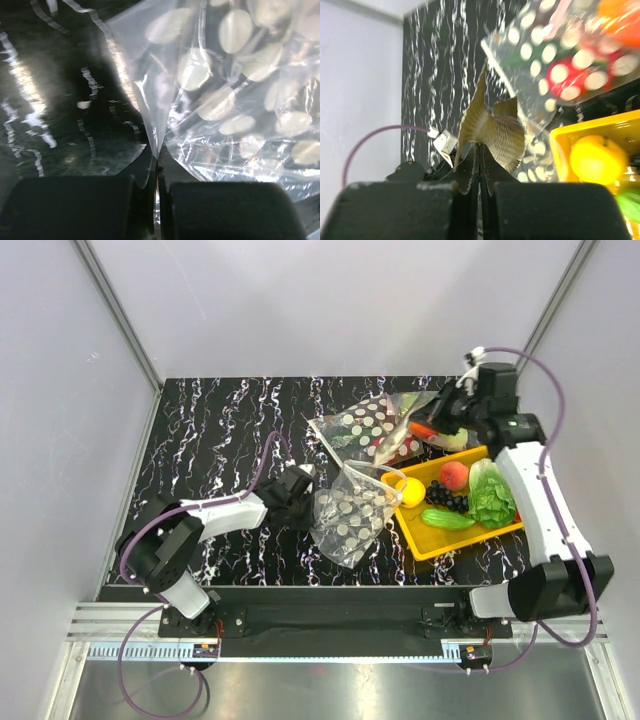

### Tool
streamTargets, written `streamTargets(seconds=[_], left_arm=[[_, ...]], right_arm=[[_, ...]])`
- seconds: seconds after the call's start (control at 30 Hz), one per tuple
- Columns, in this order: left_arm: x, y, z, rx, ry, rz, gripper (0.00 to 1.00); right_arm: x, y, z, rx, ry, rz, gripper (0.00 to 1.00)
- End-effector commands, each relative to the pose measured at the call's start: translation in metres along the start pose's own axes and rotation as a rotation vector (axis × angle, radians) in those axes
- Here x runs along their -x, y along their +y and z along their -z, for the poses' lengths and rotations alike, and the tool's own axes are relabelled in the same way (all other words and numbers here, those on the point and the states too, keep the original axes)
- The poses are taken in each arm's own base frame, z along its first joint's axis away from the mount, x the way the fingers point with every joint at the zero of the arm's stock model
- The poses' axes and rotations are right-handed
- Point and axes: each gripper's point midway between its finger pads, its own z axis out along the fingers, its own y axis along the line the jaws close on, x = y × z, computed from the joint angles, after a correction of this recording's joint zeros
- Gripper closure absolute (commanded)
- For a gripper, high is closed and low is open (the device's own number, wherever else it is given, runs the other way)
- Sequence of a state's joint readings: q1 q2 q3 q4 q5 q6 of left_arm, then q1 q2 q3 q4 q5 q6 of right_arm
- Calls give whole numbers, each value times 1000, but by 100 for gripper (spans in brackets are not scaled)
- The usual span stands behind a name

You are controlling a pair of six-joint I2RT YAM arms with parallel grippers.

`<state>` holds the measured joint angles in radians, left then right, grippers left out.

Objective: Open the zip-top bag and remove the fake food

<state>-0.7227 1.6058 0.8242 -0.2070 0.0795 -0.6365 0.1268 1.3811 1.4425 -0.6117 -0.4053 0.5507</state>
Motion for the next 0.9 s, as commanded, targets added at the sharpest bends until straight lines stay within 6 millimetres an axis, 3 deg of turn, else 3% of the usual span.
streamTargets(seconds=[0.0,0.1,0.23,0.37,0.63,0.87], left_arm=[[6,18,0,37,-42,35,100],[14,30,9,48,-71,82,100],[29,48,25,80,-125,124,100],[35,64,42,114,-154,135,100],[39,114,76,229,-232,184,100],[40,137,98,283,-259,193,100]], right_arm=[[41,32,64,36,-182,87,100],[46,31,86,-5,-210,126,100],[32,13,93,-68,-196,120,100],[0,-10,92,-107,-142,72,100],[-57,-53,85,-192,-32,5,100],[-90,-81,71,-232,47,-29,100]])
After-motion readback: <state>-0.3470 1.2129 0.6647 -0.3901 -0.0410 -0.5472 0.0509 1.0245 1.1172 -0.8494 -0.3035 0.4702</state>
